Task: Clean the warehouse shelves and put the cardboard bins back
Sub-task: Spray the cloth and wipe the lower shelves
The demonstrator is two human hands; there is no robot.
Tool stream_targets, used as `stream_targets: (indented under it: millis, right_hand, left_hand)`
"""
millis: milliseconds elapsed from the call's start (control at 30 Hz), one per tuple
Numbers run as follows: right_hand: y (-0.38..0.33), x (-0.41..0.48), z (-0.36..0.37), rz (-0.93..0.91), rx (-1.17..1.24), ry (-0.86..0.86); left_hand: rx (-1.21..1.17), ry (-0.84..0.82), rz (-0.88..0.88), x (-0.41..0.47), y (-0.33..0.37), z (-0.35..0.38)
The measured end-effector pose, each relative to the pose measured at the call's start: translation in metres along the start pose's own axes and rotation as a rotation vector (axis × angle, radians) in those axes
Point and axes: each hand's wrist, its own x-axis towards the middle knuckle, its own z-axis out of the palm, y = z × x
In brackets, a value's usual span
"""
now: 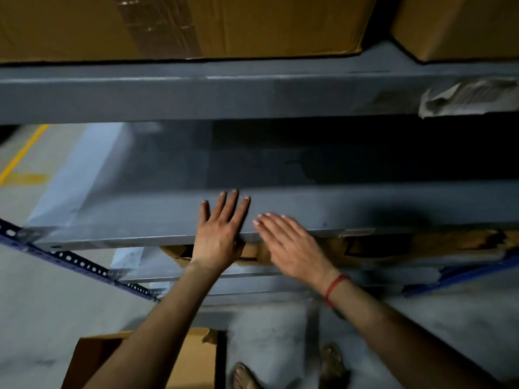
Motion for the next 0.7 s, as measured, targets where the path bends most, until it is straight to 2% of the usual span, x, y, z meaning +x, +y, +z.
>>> stream_targets:
  millis: [133,333,467,700]
  right_hand:
    - [0.039,-0.033,-0.01,0.017,-0.079,-0.053]
    - [0.053,-0.054,-0.015,0.083,-0.128,0.01]
    - [0.036,-0.038,-0.01,0.094,-0.045,0.094]
    - [-0.042,0.042,0.004,0.006,0.082,0.086]
  left_hand:
    - [-0.004,0.015,0.062,0.0,-0.015,-0.002]
    - [0.021,0.002,0.002,-0.001,-0.006,-0.002]
    - [-0.009,0.026,-0.01,-0.002,-0.007,-0.002]
    - [-0.067,0.149,-0.003,-0.008,-0.016,-0.003]
